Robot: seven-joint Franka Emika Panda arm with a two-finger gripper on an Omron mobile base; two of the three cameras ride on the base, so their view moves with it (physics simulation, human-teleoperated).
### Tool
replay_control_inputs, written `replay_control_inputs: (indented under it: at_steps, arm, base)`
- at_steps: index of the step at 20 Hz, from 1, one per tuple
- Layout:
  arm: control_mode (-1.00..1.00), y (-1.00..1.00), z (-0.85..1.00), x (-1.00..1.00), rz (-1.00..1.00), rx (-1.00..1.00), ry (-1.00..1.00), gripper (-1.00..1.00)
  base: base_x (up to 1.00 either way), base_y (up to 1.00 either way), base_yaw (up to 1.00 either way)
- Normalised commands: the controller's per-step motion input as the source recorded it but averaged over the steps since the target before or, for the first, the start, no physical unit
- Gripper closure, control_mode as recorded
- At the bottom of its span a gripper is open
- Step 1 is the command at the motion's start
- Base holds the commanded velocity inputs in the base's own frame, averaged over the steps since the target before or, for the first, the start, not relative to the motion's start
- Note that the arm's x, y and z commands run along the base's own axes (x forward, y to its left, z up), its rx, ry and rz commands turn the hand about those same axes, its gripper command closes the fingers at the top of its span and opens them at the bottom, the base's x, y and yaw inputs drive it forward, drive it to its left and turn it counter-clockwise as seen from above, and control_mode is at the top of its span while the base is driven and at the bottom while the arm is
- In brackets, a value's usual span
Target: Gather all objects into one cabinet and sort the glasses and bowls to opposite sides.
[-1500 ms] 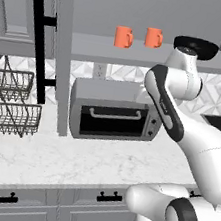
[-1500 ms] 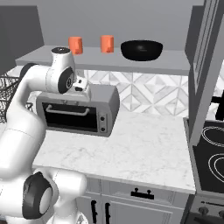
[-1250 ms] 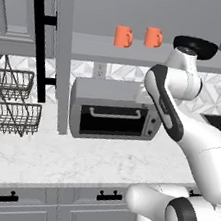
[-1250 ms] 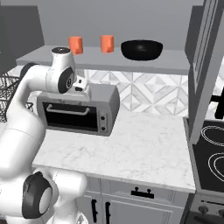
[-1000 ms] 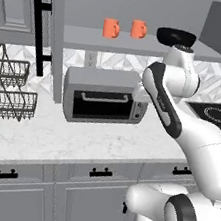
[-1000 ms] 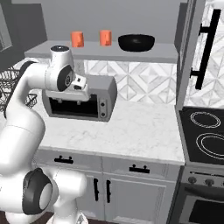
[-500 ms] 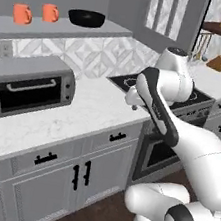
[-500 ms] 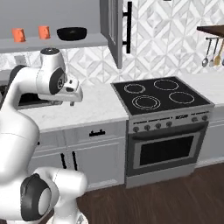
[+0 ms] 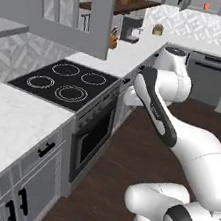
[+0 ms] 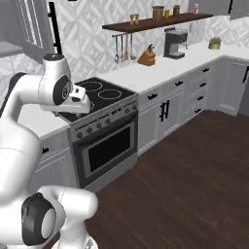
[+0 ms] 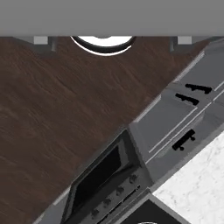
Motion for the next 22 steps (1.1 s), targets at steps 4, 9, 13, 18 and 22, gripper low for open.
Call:
replay_control_inputs:
  at_steps: [4, 9, 13, 18, 22]
  arm:
    - [1.0, 0.0, 0.0, 0.0, 0.0, 0.0, 0.0, -1.0]
    - [1.0, 0.0, 0.0, 0.0, 0.0, 0.0, 0.0, -1.0]
    - [1.0, 0.0, 0.0, 0.0, 0.0, 0.0, 0.0, -1.0]
    - [1.0, 0.0, 0.0, 0.0, 0.0, 0.0, 0.0, -1.0]
    - [1.0, 0.0, 0.0, 0.0, 0.0, 0.0, 0.0, -1.0]
  base:
    - [0.01, -0.82, -0.71]
    - [0.6, -1.0, -0.55]
    - [1.0, -0.36, -0.12]
    - [1.0, 0.0, -0.01]
    - [1.0, 0.03, -0.08]
